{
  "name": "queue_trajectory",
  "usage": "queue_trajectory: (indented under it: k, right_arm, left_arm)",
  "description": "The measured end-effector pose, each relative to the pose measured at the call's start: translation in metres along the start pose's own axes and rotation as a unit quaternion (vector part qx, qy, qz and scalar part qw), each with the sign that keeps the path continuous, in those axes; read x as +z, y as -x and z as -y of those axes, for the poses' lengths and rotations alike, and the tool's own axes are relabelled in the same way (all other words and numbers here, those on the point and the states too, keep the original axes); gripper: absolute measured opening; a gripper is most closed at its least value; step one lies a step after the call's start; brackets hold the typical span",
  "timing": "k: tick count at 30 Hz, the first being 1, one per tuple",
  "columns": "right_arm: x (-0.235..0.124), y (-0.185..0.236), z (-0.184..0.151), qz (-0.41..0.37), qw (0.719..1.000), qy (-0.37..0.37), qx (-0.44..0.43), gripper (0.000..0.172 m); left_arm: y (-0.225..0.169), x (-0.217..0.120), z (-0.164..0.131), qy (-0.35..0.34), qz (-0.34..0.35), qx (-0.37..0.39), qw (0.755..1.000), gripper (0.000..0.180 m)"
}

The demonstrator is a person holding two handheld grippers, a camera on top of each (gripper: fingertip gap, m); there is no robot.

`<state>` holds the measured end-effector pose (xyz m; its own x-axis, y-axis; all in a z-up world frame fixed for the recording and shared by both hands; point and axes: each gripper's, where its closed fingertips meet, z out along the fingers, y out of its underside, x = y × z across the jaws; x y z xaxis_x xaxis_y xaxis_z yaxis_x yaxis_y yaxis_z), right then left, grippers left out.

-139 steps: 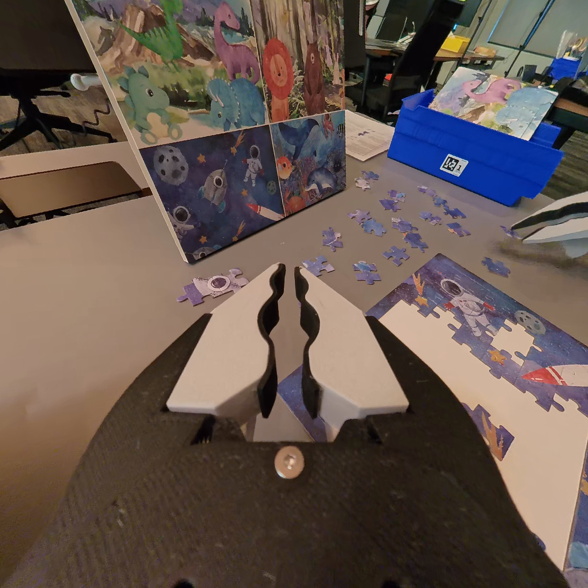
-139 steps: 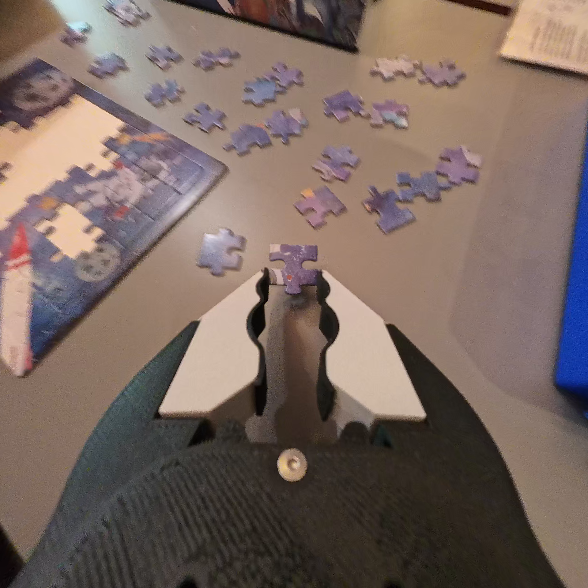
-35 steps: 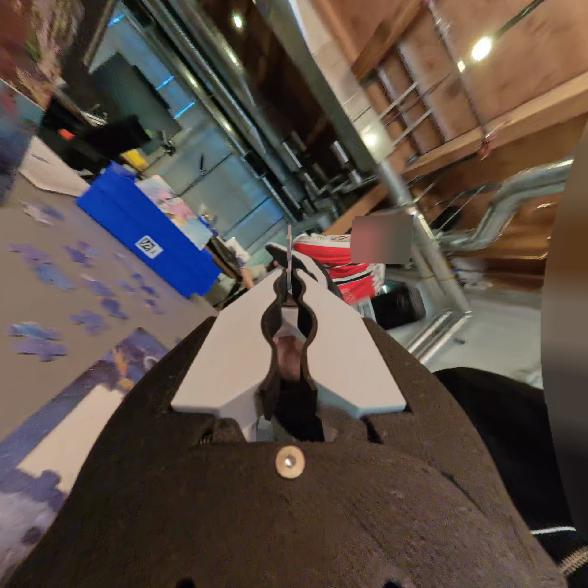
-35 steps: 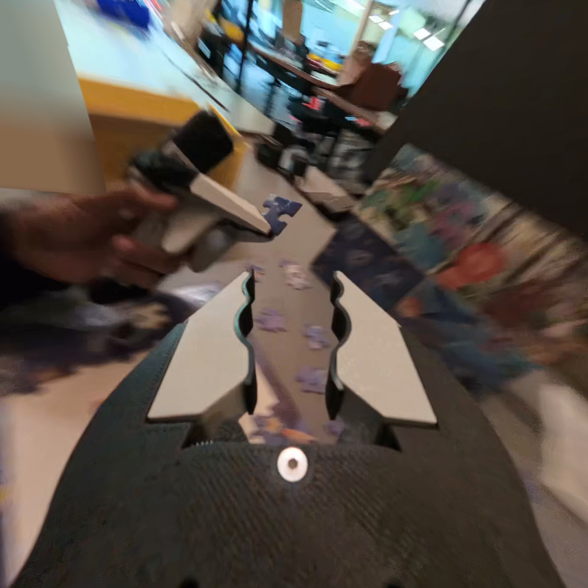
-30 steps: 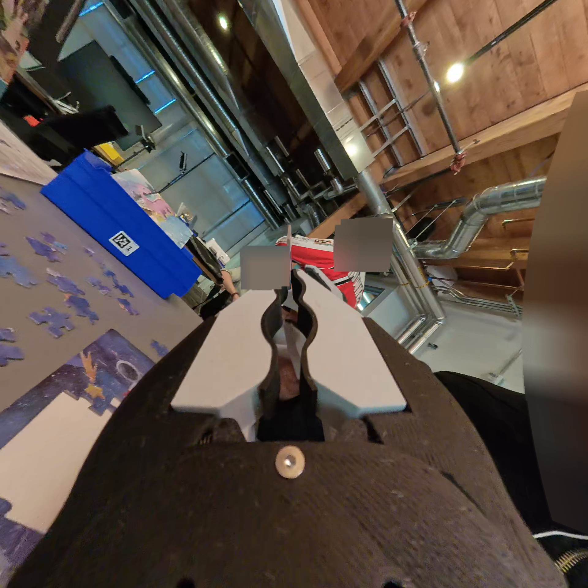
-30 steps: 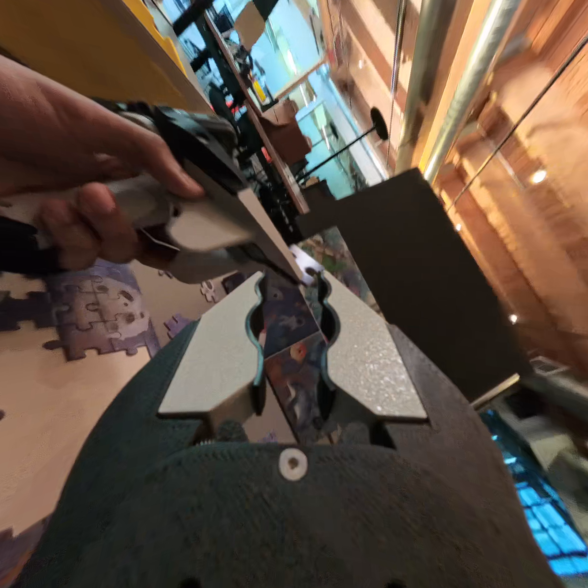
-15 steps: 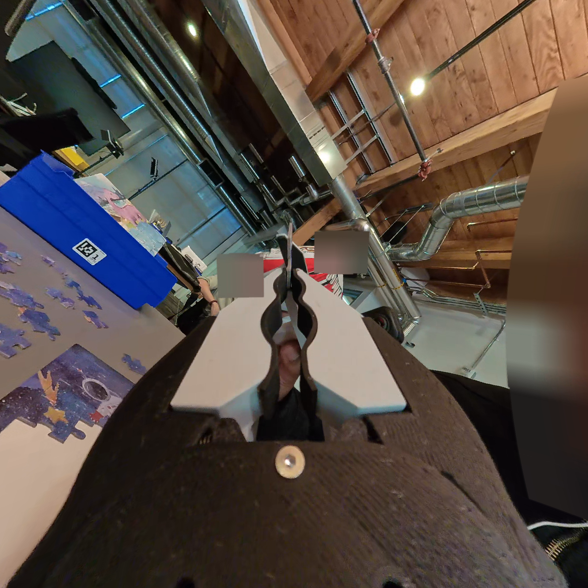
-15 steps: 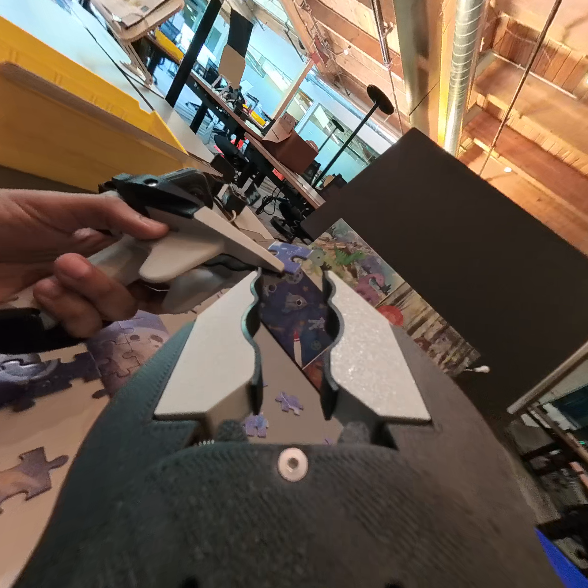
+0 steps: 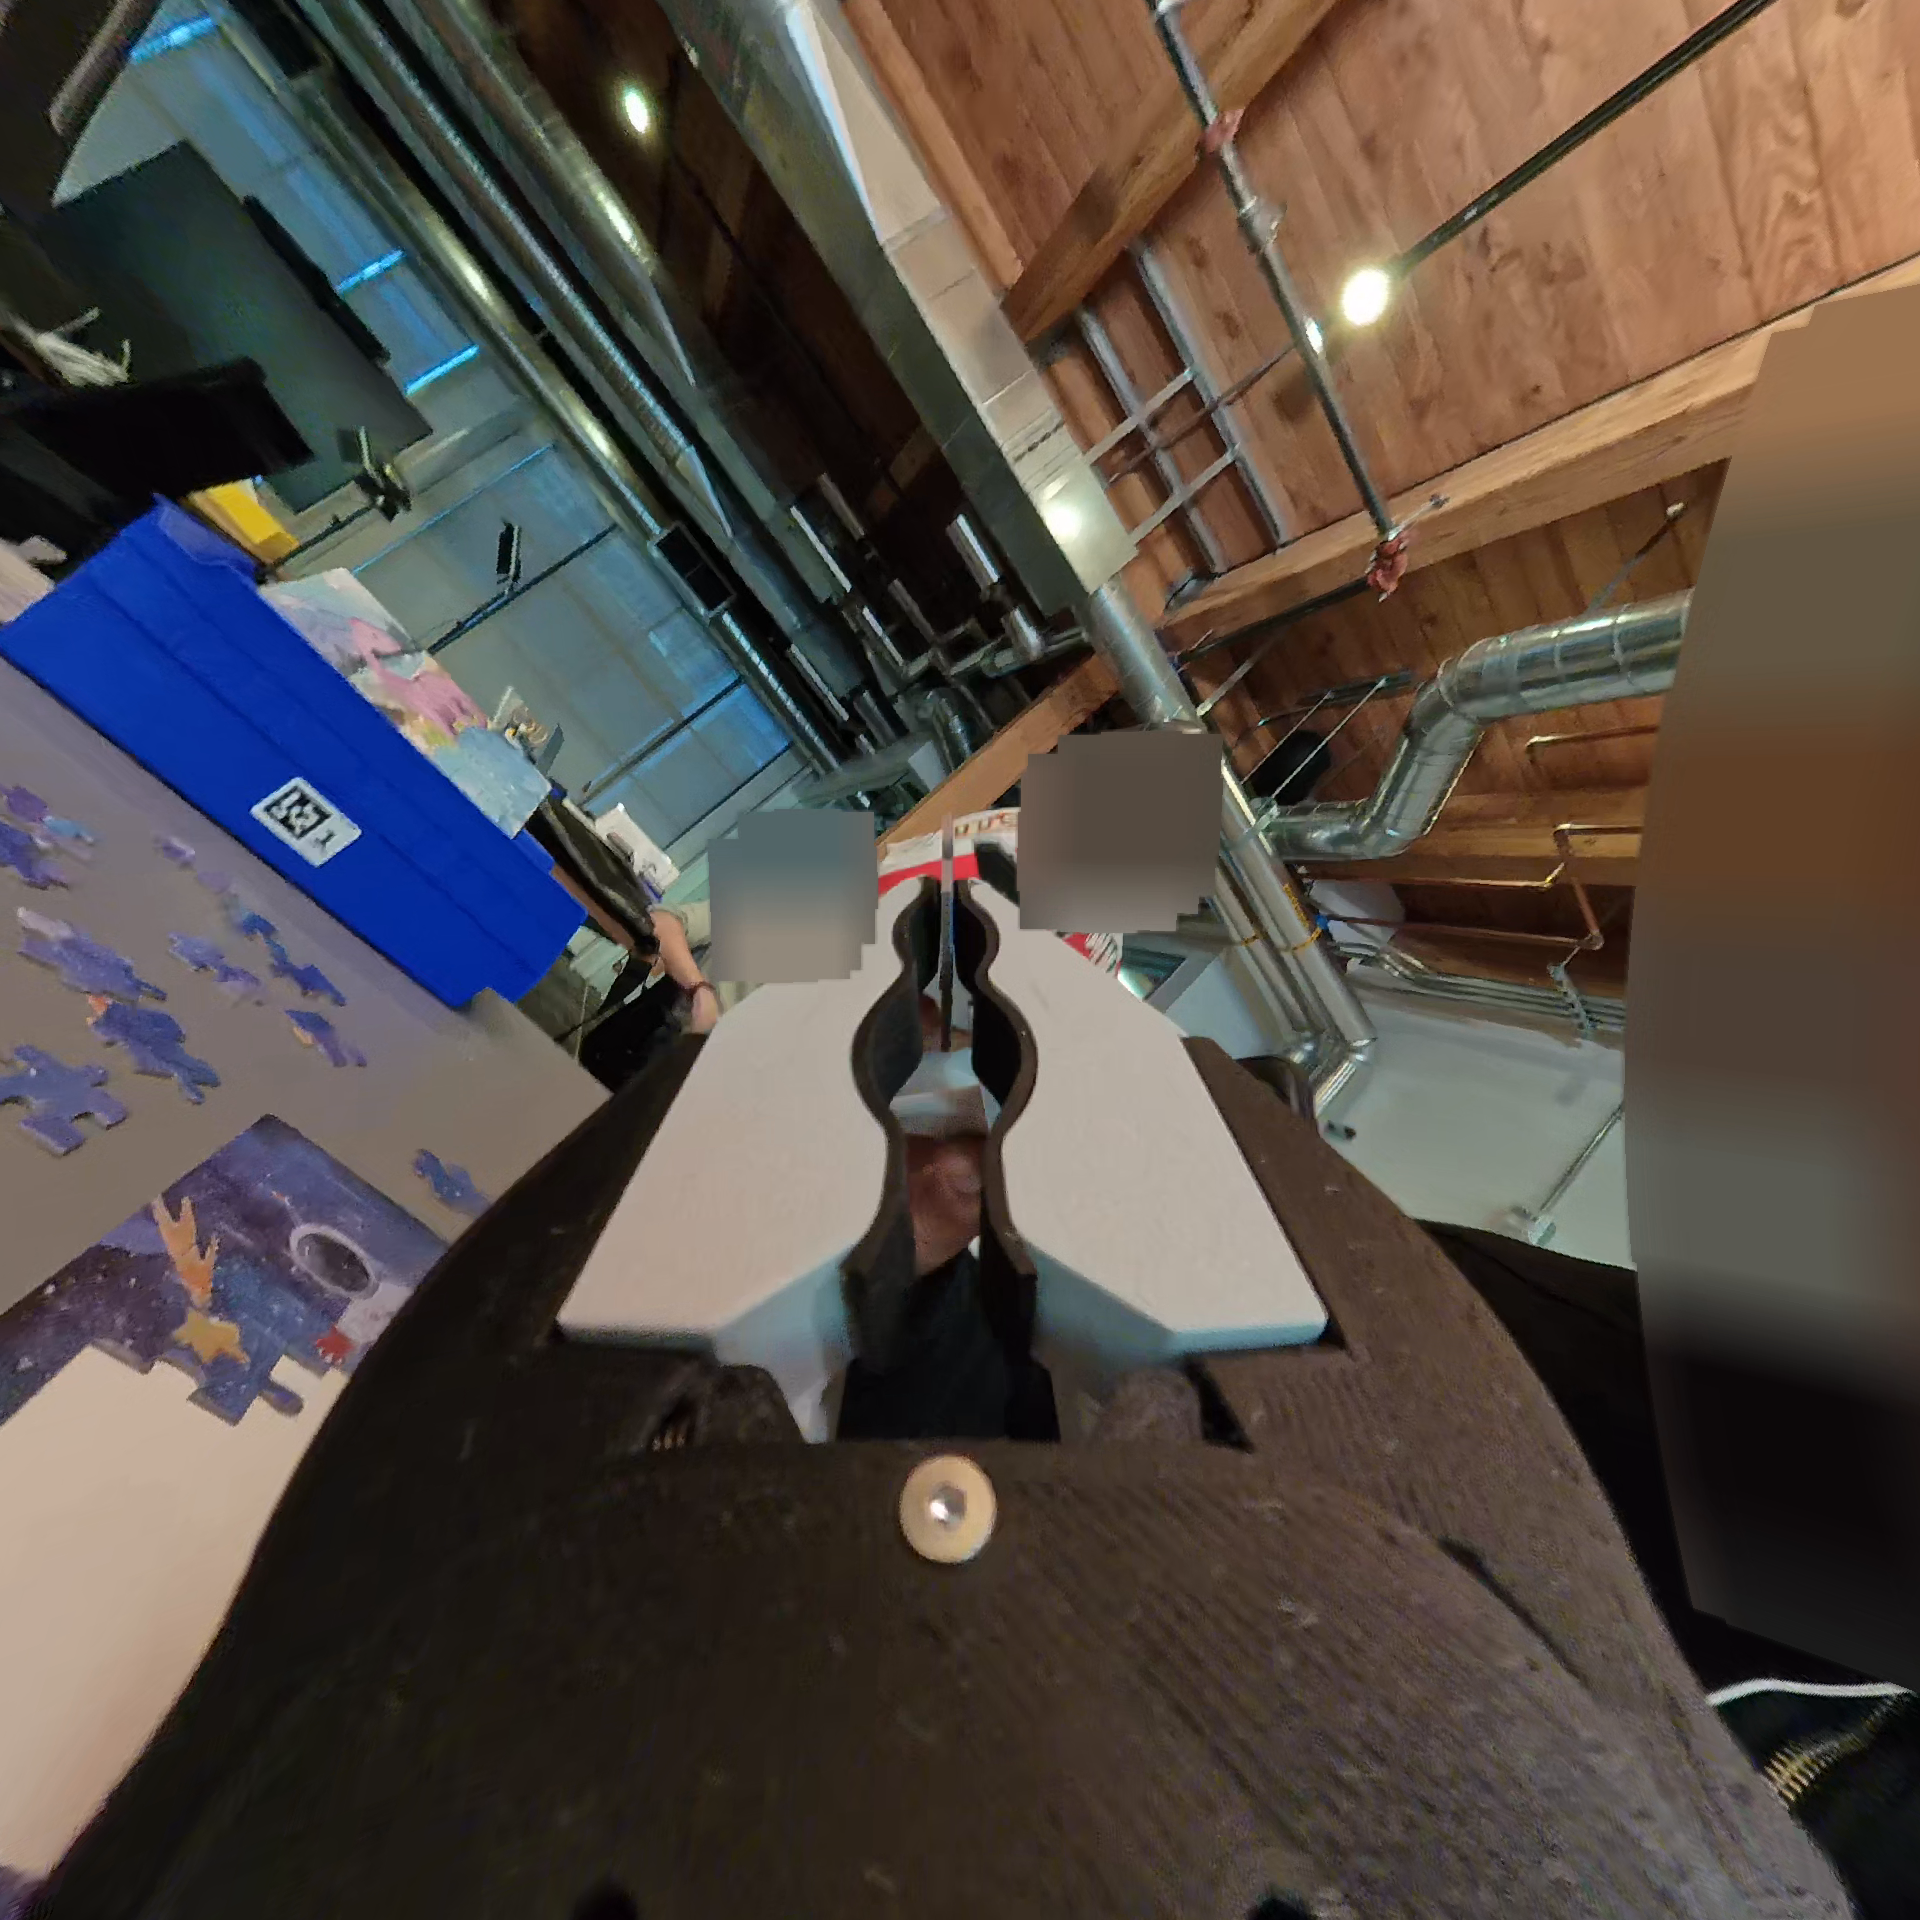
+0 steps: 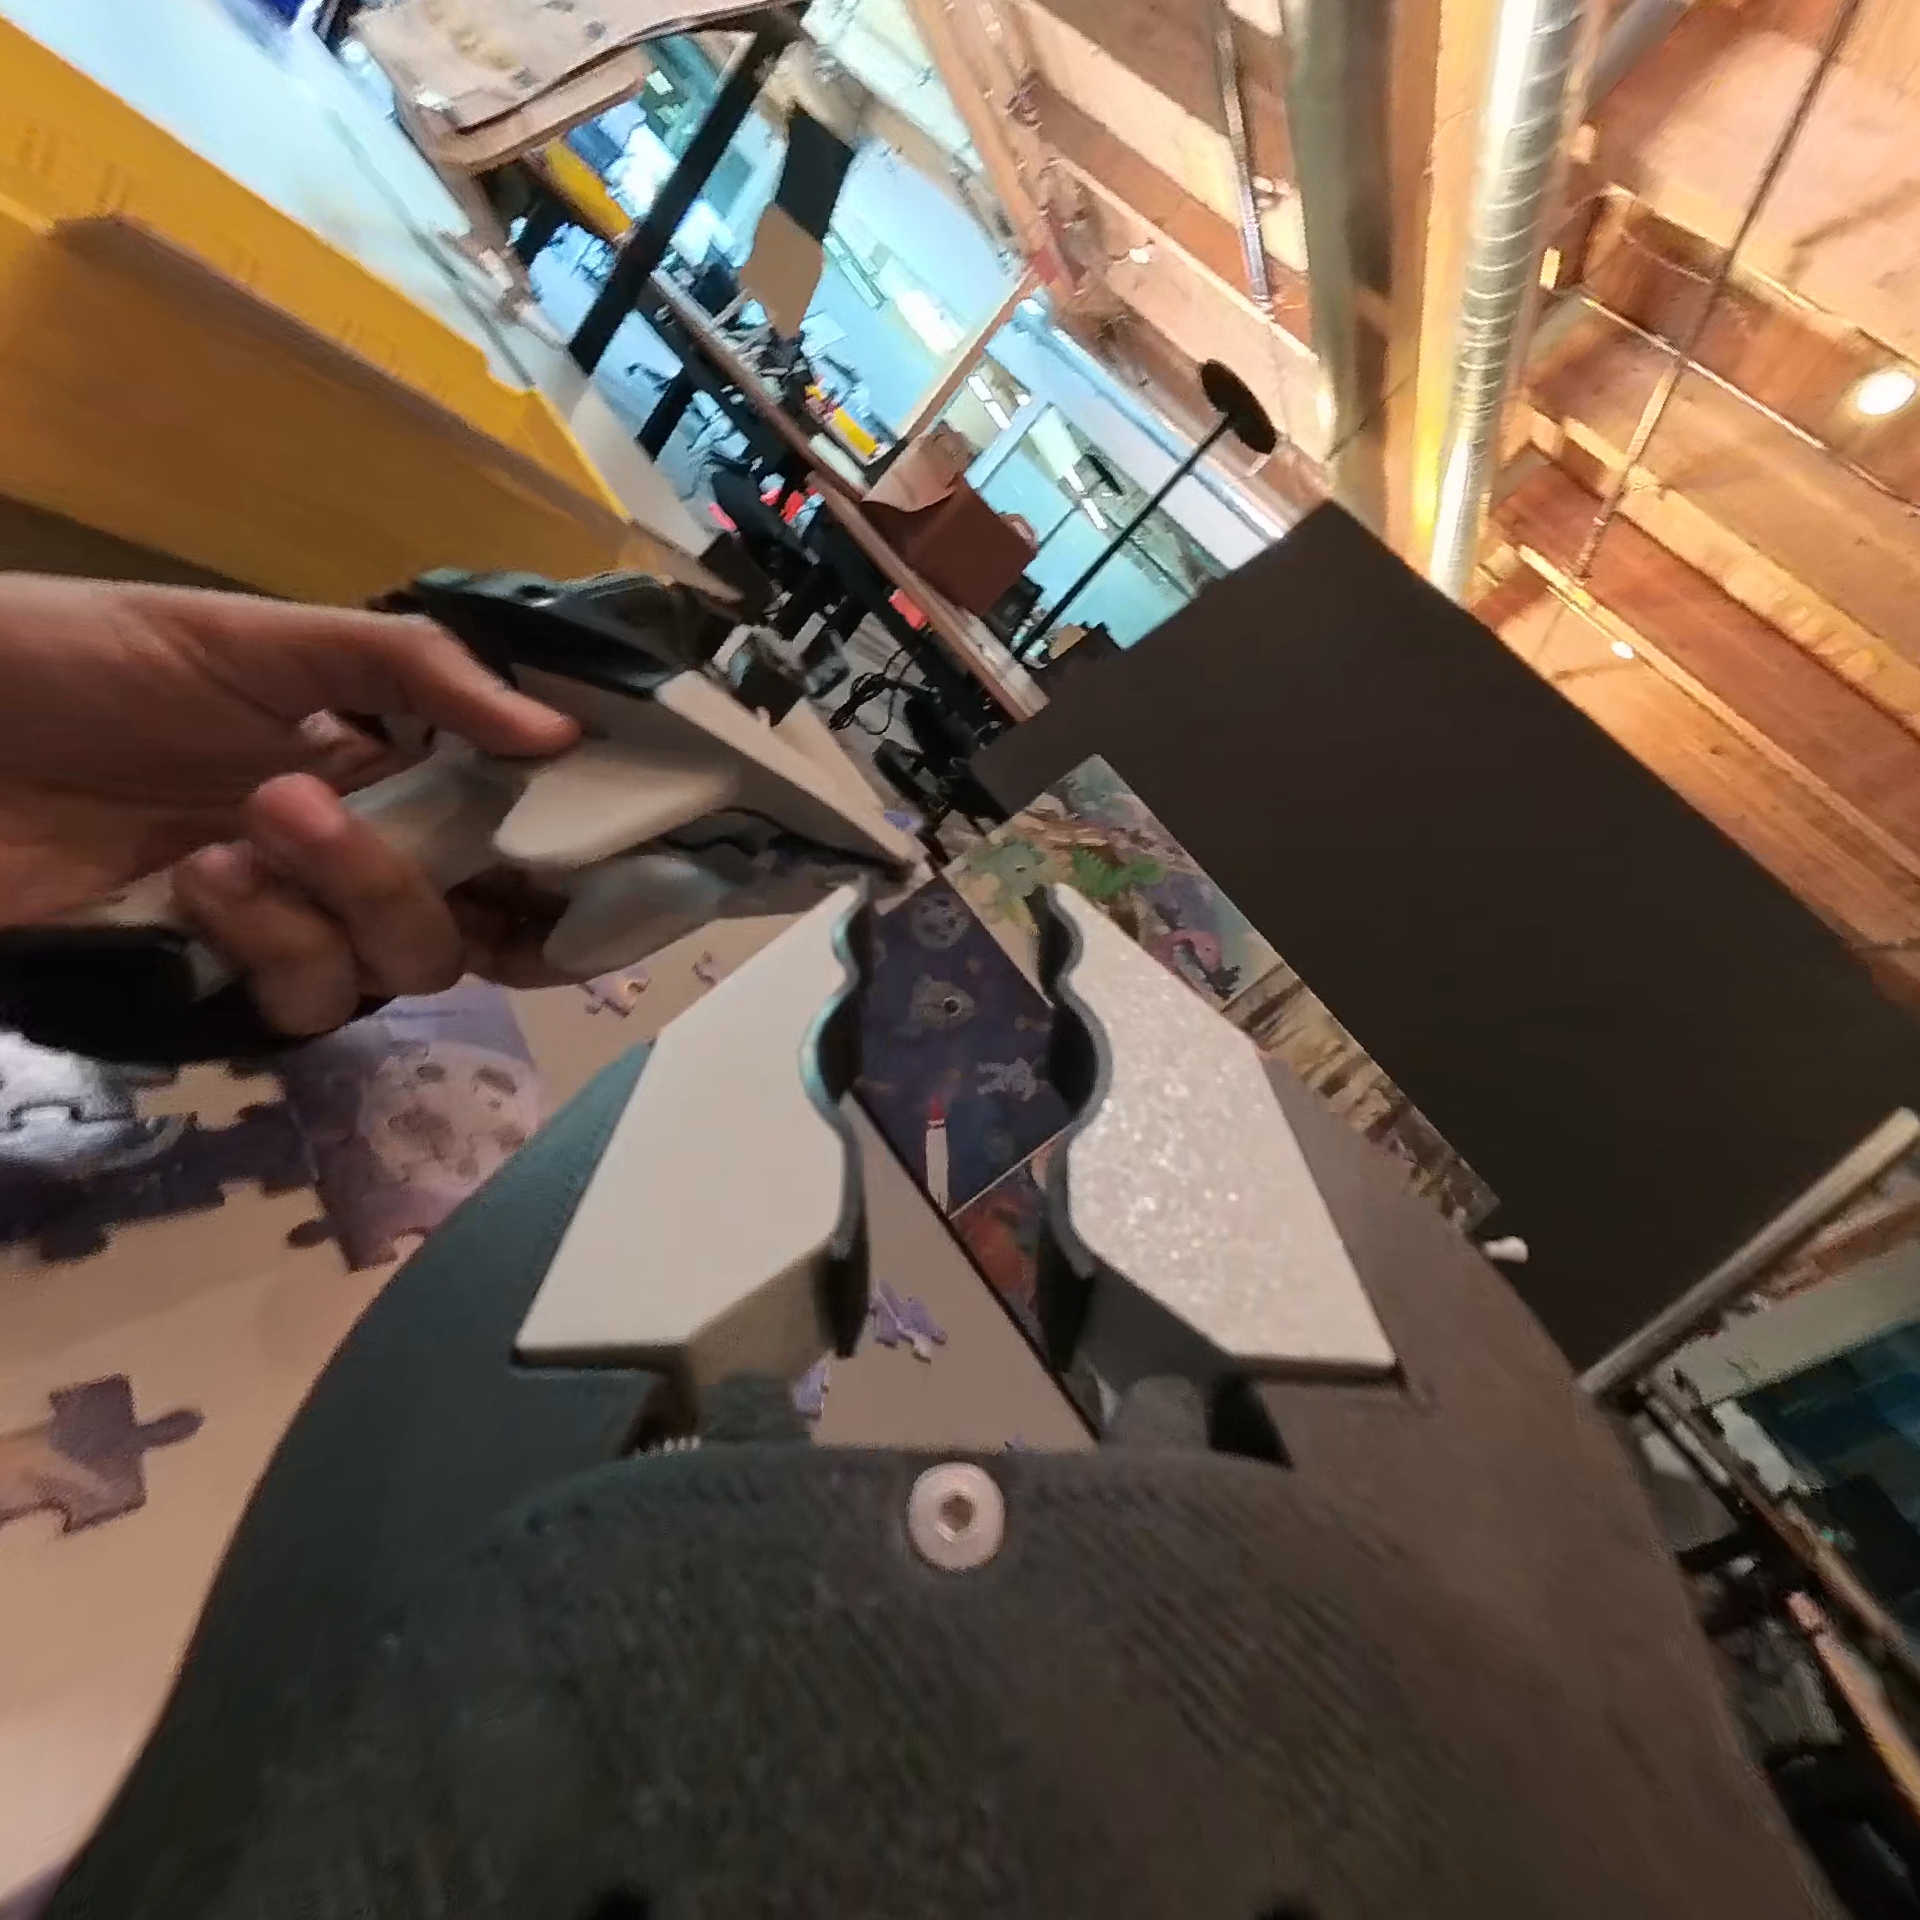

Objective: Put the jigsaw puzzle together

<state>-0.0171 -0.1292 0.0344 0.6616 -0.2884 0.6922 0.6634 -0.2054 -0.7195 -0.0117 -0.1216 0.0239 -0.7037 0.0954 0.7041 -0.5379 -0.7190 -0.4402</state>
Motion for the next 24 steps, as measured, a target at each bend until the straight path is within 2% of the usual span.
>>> queue_trajectory:
  k: [4,8,12,15,17,18,20,22,24]
  right_arm:
    - [0.001,0.020,-0.003,0.064,0.997,0.014,-0.047,0.033]
    - [-0.002,0.022,-0.013,0.114,0.992,0.040,-0.032,0.036]
    - [-0.003,0.032,-0.019,0.144,0.988,0.054,-0.019,0.038]
    - [-0.002,0.035,-0.024,0.138,0.988,0.060,-0.037,0.026]
    - [-0.002,0.035,-0.023,0.141,0.988,0.059,-0.026,0.024]
    - [-0.002,0.036,-0.024,0.145,0.988,0.059,-0.018,0.023]
    - [-0.002,0.033,-0.024,0.136,0.989,0.057,-0.012,0.023]
    - [-0.001,0.031,-0.026,0.128,0.990,0.063,0.003,0.024]
    - [0.001,0.040,-0.032,0.136,0.986,0.083,0.046,0.024]
  left_arm:
    - [0.007,-0.001,-0.012,0.054,0.025,0.001,0.998,0.000]
    - [0.012,-0.002,-0.023,0.101,0.053,0.022,0.993,0.000]
    - [0.011,0.001,-0.028,0.110,0.044,0.012,0.993,0.000]
    - [0.011,0.001,-0.032,0.122,0.047,0.013,0.991,0.000]
    - [0.012,0.000,-0.032,0.129,0.053,0.018,0.990,0.000]
    - [0.016,-0.002,-0.030,0.129,0.070,0.020,0.989,0.009]
    - [0.029,-0.013,-0.017,0.113,0.124,0.034,0.985,0.040]
    - [0.030,-0.030,0.005,0.083,0.161,0.061,0.982,0.047]
    - [0.033,-0.053,0.025,0.068,0.215,0.099,0.969,0.047]
